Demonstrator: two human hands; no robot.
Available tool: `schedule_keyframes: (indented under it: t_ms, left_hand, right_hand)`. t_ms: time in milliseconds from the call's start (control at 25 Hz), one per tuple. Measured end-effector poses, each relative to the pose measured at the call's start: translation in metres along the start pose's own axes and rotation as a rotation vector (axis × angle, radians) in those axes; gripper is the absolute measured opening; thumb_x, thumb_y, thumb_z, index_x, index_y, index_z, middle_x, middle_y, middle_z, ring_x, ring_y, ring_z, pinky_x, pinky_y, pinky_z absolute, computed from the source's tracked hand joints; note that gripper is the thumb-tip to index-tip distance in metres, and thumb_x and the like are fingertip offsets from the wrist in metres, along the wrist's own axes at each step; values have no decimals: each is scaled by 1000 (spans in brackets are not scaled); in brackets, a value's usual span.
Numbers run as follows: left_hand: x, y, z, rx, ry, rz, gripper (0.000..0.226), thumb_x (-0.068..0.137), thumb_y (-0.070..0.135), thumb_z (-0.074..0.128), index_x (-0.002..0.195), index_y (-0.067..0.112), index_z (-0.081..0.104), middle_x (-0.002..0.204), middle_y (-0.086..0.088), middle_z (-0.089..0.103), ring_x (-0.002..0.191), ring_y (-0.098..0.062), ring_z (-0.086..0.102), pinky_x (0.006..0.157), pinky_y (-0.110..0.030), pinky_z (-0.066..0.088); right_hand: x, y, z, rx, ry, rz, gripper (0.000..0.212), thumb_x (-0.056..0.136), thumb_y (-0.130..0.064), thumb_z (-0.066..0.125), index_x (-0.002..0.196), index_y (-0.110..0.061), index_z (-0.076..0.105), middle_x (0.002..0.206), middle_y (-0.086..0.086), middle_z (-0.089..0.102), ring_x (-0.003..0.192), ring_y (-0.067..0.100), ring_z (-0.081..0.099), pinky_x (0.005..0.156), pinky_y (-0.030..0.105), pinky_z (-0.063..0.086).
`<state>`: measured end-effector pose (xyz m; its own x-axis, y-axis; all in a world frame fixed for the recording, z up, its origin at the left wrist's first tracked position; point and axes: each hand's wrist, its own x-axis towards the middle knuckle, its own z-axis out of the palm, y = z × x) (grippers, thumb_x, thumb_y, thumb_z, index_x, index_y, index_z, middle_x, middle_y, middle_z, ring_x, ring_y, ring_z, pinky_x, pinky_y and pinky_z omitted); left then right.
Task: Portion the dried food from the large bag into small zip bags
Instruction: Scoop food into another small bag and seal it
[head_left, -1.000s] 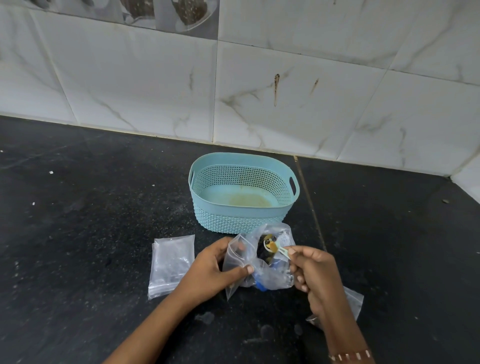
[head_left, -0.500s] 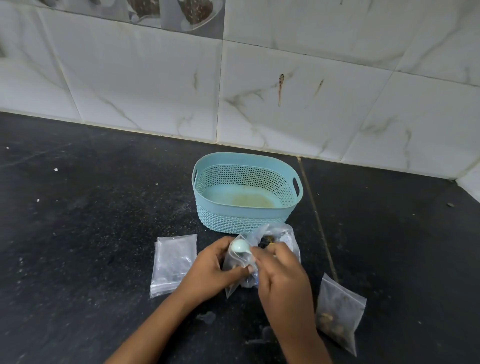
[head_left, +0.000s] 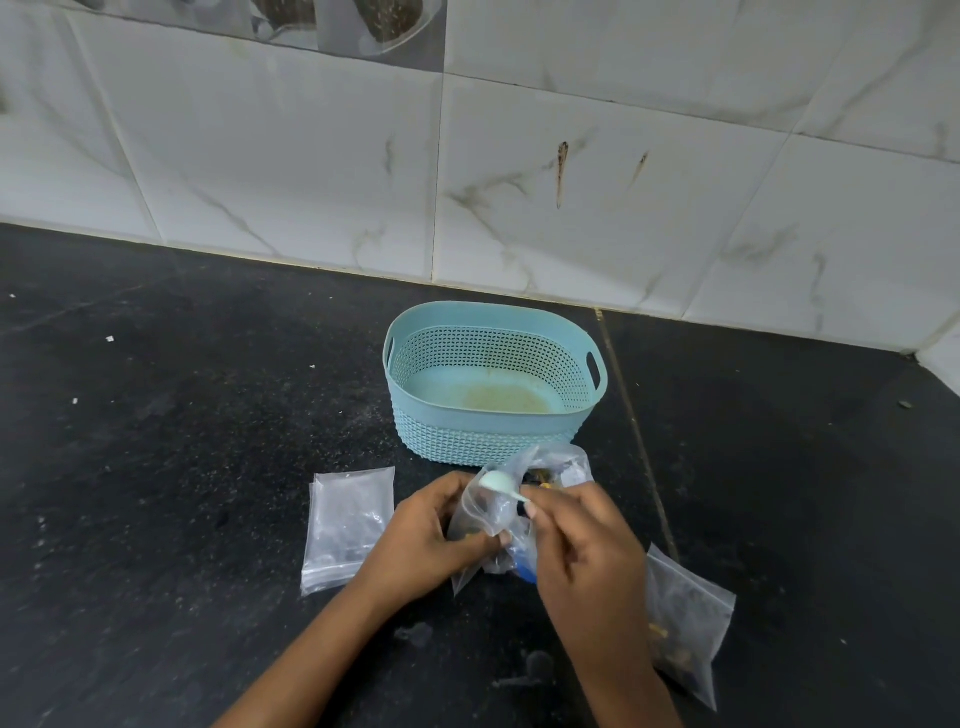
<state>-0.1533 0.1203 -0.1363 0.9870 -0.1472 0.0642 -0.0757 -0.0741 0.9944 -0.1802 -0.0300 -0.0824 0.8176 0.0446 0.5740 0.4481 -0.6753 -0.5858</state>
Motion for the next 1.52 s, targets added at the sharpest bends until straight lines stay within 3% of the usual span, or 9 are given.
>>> schedule_keyframes:
  t_ms: [200,280,440,600,720,1040,1200,1280,1520]
  left_hand:
    - [0,-2,-2,-40,2,-21,31,63,22,78,91,17,64,92,-3,73,87,-18,70,81,-30,54]
    - [-1,-3,-2,-54,0,-15,32,62,25,79,90,19,64,92,-3,73,88,-18,69,82,-30,54]
    - [-2,-6,-2,-52,-9,-4,35,60,32,79,89,21,64,93,-5,72,90,-22,69,84,-39,55]
    - [-1,-6,-3,-60,-22,1,33,61,29,75,90,20,63,88,2,72,85,-14,67,81,-32,53]
    - [-3,-5,-6,-89,-59,6,31,64,24,71,92,17,61,86,2,70,84,-11,65,78,-28,51]
    - [-15,3,-23,-180,-67,-83,36,61,19,81,87,4,63,83,-9,73,78,-18,69,73,-27,56]
    - [-20,11,-24,-228,-19,-90,20,66,11,72,83,9,61,71,0,70,68,-9,65,64,-18,53]
    - [-20,18,-21,-273,-17,-78,23,70,9,73,90,6,63,74,-1,71,69,-10,66,63,-18,53]
    - [-23,30,-11,-369,43,-125,8,77,10,64,83,5,65,66,-3,69,58,-11,64,54,-21,52]
  right_hand:
    - [3,27,-7,-106,74,190,14,83,-12,61,92,-8,71,70,-1,56,53,4,44,49,15,36]
    - [-3,42,-2,-245,-47,276,14,80,-5,66,92,-9,71,73,0,57,60,12,49,52,19,39]
    - [-6,39,2,-343,-98,212,21,77,-26,65,91,-13,74,79,0,61,77,18,50,61,34,49]
    - [0,8,6,-134,-177,76,34,76,-45,53,92,-22,72,79,-7,62,81,11,48,71,27,43]
    - [-4,0,17,-145,-257,-17,26,77,-40,52,87,-23,70,74,-9,58,77,14,52,69,24,43]
    - [2,8,7,42,-140,74,15,80,-12,54,82,-19,67,76,-9,65,77,5,56,69,18,45]
    - [8,6,-1,264,-181,286,40,78,1,65,88,-36,59,66,-8,66,70,4,60,63,4,42]
    - [9,8,-1,296,-194,329,35,76,0,69,93,-30,65,64,-9,68,66,1,62,62,3,43]
    - [8,7,-1,326,-201,372,29,78,-4,69,66,-29,63,57,-16,64,59,-3,59,55,5,42]
